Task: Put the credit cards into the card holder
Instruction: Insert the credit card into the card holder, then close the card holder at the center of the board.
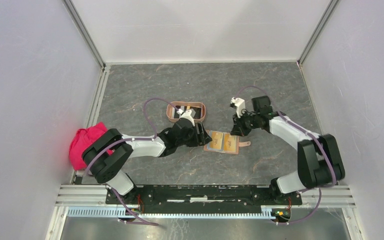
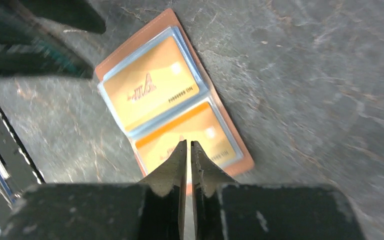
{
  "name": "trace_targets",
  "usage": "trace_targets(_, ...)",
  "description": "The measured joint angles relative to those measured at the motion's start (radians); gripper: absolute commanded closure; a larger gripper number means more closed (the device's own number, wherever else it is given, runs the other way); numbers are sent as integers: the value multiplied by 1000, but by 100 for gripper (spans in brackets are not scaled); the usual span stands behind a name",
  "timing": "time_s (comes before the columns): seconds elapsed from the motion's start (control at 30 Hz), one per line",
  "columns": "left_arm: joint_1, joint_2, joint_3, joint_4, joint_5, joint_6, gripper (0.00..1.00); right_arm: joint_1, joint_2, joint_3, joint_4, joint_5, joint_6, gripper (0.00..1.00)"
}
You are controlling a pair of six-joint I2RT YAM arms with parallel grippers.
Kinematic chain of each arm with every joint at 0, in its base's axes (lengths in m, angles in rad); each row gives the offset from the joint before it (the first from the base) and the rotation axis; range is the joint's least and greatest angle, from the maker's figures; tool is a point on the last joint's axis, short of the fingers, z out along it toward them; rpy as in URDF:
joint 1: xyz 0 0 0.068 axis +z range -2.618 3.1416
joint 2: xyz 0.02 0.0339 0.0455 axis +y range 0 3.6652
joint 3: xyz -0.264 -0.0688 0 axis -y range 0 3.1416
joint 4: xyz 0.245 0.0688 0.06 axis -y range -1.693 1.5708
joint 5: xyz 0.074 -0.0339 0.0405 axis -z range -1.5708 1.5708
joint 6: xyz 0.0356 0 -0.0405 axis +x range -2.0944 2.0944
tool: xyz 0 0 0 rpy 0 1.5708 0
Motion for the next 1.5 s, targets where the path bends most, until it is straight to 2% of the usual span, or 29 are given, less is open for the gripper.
trace_targets(0.1,24,24,-17,19,24,-33,24,-90,-94,-27,-46,-102,-121,81)
trace_targets(0.2,35,35,-25,36,42,-56,24,-135,-121,-48,-72,-166,-210,85)
trace_targets(0.43,46,72,-31,111,103,-93,24,-126,84,-42,-188,-148,-320,92)
trace_targets(0.73,48,105,-57,216,161,-155,23,-122,129,0,-240,-121,-318,92)
trace_targets(0.93,57,140,-85,324,190,-199,29,-122,146,16,-260,-119,-314,92)
trace_targets(1.27,56,264,-136,609,296,-316,38,-122,148,18,-262,-119,-314,91)
trace_targets(1.5,40,370,-128,801,360,-416,39,-122,148,20,-264,-119,-314,91)
